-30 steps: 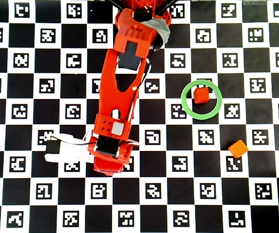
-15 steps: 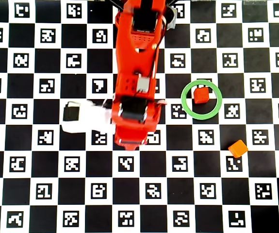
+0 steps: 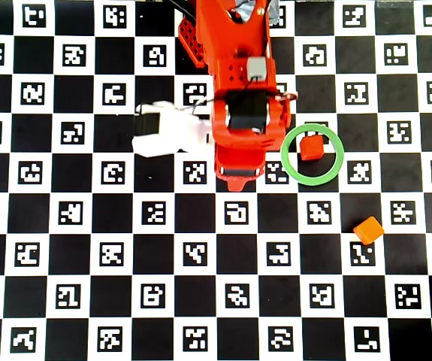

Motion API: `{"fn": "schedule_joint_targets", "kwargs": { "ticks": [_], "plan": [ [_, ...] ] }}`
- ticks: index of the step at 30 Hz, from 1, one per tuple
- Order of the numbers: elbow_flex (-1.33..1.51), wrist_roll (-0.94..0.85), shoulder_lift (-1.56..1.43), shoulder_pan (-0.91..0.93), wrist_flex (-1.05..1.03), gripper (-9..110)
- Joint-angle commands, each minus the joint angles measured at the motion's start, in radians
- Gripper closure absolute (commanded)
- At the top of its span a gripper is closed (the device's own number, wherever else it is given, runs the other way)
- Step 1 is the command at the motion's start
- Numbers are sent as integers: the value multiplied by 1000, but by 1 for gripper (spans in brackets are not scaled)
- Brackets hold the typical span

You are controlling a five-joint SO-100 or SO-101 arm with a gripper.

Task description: Grab the red cube then put it in the green circle then put the blue cube on top and finally the orange cube on top

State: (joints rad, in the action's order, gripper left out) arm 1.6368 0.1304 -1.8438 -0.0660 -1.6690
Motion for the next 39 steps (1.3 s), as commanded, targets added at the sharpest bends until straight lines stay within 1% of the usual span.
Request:
{"fn": "schedule_joint_targets", "kwargs": {
  "ticks": [1, 4, 10, 20, 27, 33, 39],
  "plan": [
    [74, 57, -135, -64, 44, 93],
    [161, 104, -201, -112, 87, 94],
    [241, 218, -259, -202, 117, 96],
    [305, 339, -247, -405, 141, 96],
    [341, 390, -225, -528, 206, 96],
    [336, 426, -133, -565, 276, 96],
    [351, 437, -54, -549, 344, 96]
  ]
}}
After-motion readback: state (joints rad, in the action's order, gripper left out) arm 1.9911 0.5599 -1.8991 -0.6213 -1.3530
